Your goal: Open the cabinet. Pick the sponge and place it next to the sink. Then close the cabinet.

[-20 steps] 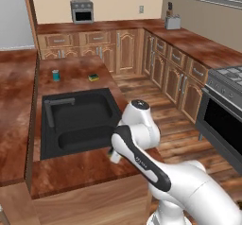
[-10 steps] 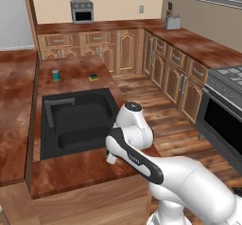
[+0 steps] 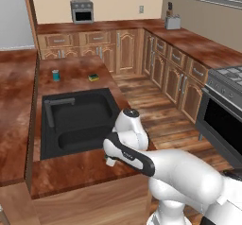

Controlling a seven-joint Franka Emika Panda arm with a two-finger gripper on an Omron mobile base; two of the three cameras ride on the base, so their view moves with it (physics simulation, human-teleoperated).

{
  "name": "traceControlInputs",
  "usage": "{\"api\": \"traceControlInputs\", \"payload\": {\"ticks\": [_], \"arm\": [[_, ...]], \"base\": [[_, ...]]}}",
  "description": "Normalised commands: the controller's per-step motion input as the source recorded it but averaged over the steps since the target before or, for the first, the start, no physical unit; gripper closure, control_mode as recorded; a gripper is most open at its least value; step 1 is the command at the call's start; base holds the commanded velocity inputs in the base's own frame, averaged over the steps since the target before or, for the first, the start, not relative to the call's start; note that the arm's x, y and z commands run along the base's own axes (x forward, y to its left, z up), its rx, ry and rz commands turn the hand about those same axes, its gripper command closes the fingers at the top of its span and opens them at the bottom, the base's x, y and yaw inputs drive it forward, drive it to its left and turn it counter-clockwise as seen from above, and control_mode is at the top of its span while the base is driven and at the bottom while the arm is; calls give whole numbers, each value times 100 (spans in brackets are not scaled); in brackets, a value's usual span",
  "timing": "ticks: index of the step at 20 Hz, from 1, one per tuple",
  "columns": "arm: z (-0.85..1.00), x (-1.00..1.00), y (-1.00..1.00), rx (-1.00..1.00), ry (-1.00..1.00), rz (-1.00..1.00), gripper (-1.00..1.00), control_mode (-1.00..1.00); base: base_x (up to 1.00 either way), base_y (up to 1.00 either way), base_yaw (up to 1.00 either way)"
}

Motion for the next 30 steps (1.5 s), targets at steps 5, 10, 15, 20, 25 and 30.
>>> {"api": "traceControlInputs", "payload": {"ticks": [5,10,15,20,25,30], "arm": [[-26,15,0,0,0,1,100,-100],[-19,12,0,0,0,2,100,-100],[-15,7,0,0,0,2,100,-100],[-18,8,0,-2,0,2,100,-100],[-17,8,0,-2,0,2,100,-100],[-15,6,0,-2,0,1,100,-100]], "base": [[0,0,0],[0,0,0],[0,0,0],[0,0,0],[0,0,0],[0,0,0]]}}
